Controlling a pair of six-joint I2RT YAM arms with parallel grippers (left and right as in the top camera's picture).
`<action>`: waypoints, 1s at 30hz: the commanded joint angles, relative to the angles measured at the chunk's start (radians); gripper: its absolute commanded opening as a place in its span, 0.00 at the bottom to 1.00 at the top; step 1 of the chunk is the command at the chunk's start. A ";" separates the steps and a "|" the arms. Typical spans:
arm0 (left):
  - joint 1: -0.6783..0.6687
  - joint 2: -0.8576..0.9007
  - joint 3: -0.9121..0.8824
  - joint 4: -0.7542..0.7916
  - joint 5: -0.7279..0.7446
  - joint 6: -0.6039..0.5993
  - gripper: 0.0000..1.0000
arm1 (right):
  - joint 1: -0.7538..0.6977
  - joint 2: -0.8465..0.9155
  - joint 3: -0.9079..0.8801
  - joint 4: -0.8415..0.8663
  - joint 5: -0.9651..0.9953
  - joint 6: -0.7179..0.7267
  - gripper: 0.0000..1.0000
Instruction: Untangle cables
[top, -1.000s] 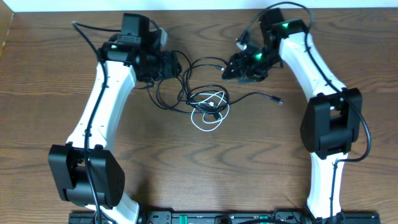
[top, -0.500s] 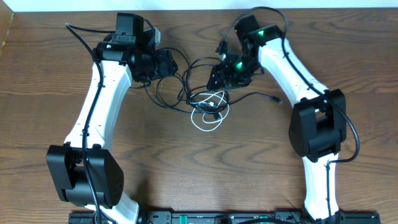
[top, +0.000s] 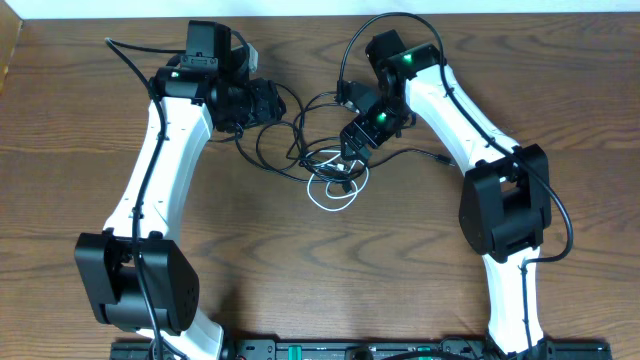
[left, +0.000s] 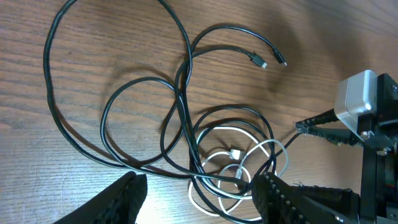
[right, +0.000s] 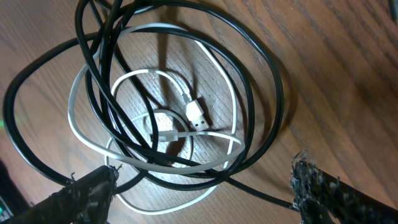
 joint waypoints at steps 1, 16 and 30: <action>0.002 0.000 0.001 0.000 0.012 -0.004 0.60 | 0.002 0.011 -0.008 0.018 0.008 -0.047 0.89; 0.002 0.000 0.001 0.000 0.013 -0.004 0.60 | 0.011 0.011 -0.188 0.328 0.008 -0.047 0.85; 0.002 0.000 0.001 0.000 0.012 -0.004 0.60 | 0.021 0.011 -0.217 0.518 -0.063 -0.020 0.68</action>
